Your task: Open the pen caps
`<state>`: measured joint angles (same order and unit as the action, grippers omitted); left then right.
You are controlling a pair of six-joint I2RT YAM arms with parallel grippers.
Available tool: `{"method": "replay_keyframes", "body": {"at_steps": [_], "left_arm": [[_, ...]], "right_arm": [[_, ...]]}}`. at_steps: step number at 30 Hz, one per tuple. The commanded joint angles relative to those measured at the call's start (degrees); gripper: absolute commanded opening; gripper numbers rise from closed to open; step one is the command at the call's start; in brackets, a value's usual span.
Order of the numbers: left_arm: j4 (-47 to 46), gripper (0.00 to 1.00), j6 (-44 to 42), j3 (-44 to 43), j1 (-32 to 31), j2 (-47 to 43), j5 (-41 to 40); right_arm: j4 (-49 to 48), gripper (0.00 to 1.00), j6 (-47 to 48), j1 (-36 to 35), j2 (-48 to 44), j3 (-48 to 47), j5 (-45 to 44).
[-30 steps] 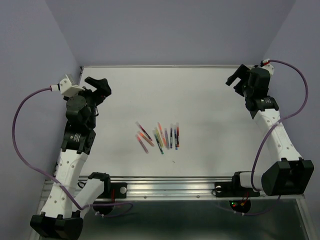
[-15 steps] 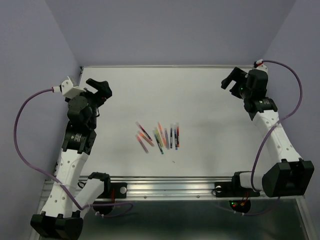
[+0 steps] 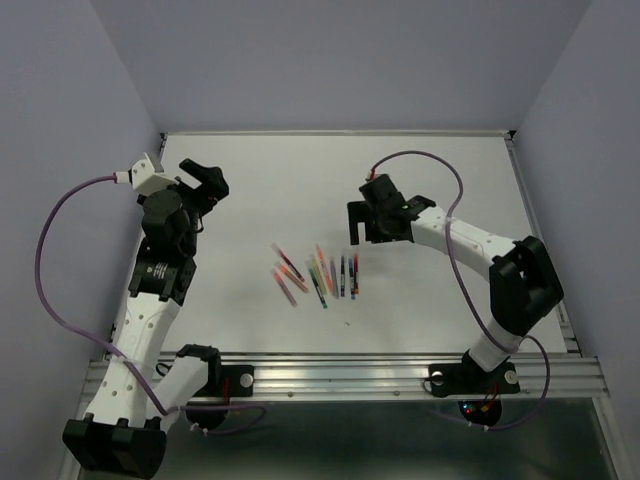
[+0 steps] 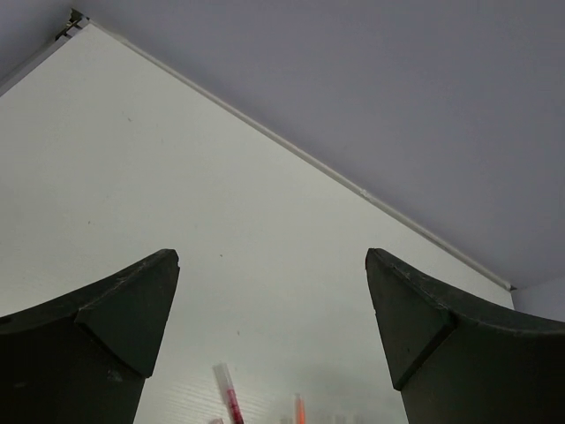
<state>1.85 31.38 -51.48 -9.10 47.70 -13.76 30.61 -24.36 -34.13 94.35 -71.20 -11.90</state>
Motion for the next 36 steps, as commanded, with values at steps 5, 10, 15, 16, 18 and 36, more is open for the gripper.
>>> {"method": "replay_keyframes", "body": {"at_steps": [5,10,15,16,18,36], "left_arm": [[-1.93,0.99,-0.26,0.51,0.31,0.11,0.22],[-1.93,0.99,0.09,0.86,0.31,-0.24,0.40],[-1.93,0.99,0.26,1.03,0.31,-0.15,0.66],[-1.93,0.99,0.26,1.03,0.31,-0.15,0.84],[-1.93,0.99,0.18,1.21,0.31,-0.15,0.75],[-1.93,0.99,0.18,1.39,0.31,0.90,0.58]], "right_arm": [[5.86,1.00,-2.45,-4.10,4.70,-1.76,-6.65],[5.69,1.00,-2.45,-5.25,6.20,-0.61,-6.38],[4.81,1.00,-3.59,-5.86,6.38,0.71,-5.24],[4.37,1.00,-3.68,-5.86,6.29,0.97,-5.15],[3.67,1.00,-4.29,-5.86,6.29,1.85,-5.24],[2.35,1.00,-5.44,-8.05,9.63,3.08,-6.90]]}}
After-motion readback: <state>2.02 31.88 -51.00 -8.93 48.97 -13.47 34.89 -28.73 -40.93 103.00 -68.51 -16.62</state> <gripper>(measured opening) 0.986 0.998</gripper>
